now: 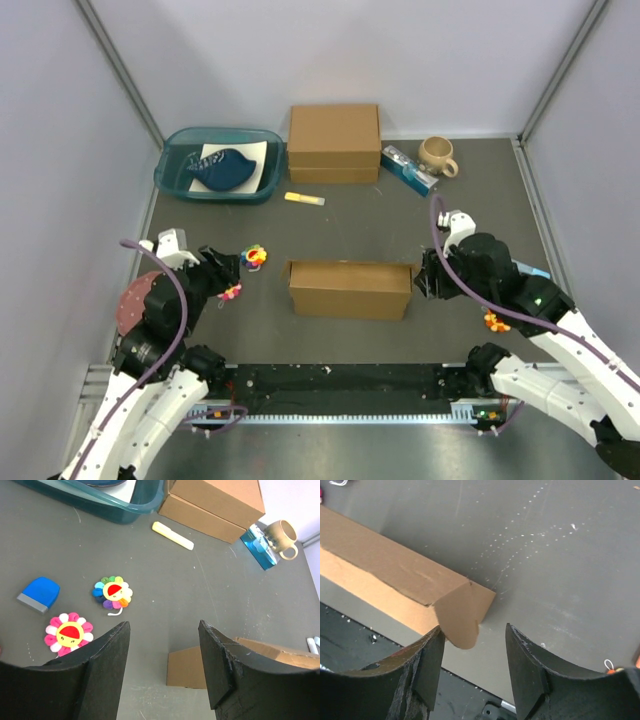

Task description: Fold the paper box

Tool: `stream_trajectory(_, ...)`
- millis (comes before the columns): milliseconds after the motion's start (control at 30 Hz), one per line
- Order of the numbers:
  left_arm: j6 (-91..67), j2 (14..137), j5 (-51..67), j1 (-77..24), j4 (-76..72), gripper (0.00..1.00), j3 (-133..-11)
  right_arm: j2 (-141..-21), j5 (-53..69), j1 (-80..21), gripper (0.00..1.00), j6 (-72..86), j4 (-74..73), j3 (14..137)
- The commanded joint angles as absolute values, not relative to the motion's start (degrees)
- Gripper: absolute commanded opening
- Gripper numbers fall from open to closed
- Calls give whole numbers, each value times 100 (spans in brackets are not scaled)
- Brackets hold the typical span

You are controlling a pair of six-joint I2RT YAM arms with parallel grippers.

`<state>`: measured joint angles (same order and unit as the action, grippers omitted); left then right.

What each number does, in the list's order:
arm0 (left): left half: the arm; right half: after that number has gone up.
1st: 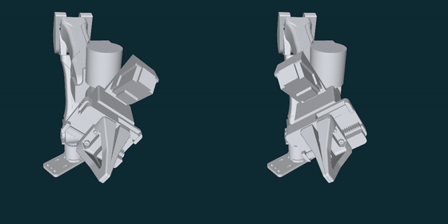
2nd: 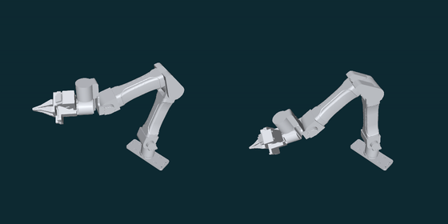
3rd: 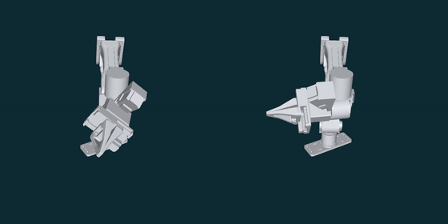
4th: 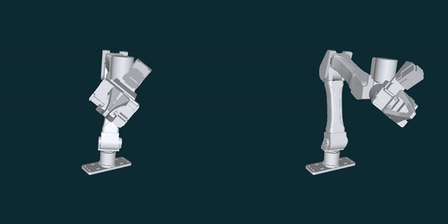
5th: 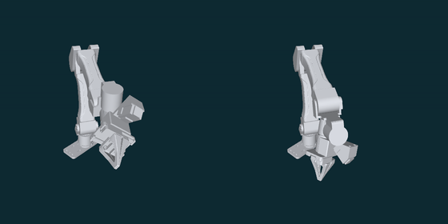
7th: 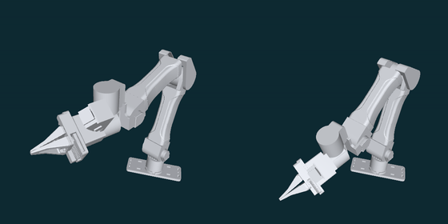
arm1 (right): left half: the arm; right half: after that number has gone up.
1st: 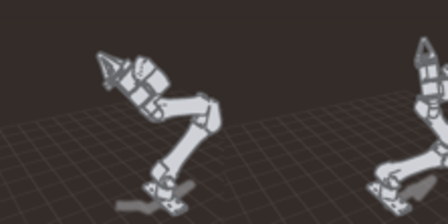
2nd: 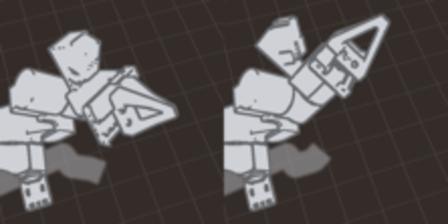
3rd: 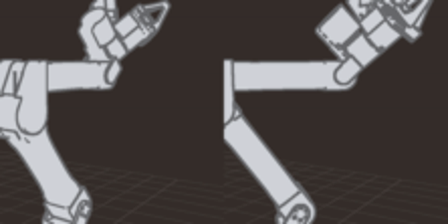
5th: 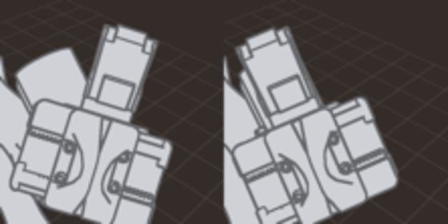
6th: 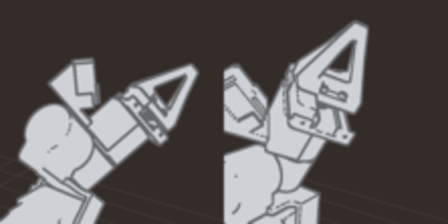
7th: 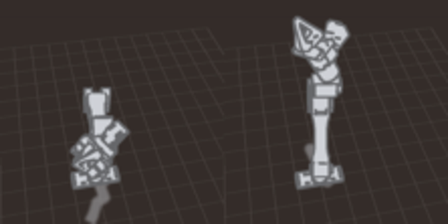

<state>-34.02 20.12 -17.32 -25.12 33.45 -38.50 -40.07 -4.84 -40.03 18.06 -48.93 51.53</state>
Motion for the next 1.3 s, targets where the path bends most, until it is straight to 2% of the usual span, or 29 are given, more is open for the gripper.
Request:
stream_trajectory(0, -3059, 1925, -1258, -2514, 3120, 63, -4087, -4025, -1090, -4060, 50, 1854, -4720, 5335)
stream_trajectory(133, -2918, 1846, -871, -2514, 2866, 62, -4035, -4052, -1116, -4052, 38, 1881, -4571, 5274)
stream_trajectory(333, -2716, 1512, -229, -2514, 2523, 62, -3858, -4104, -1028, -4061, 27, 1846, -4456, 5238)
stream_trajectory(600, -2453, 1512, 333, -2522, 2444, 62, -4007, -4069, -879, -4060, 22, 1863, -4386, 5168)
stream_trajectory(867, -2005, 2109, 1791, -2522, 2584, 60, -3999, -4060, -791, -4052, 20, 1951, -4386, 5159)
stream_trajectory(1267, -1758, 2715, 2171, -2522, 2127, 52, -3771, -4113, -668, -4061, 19, 2039, -4359, 5168)
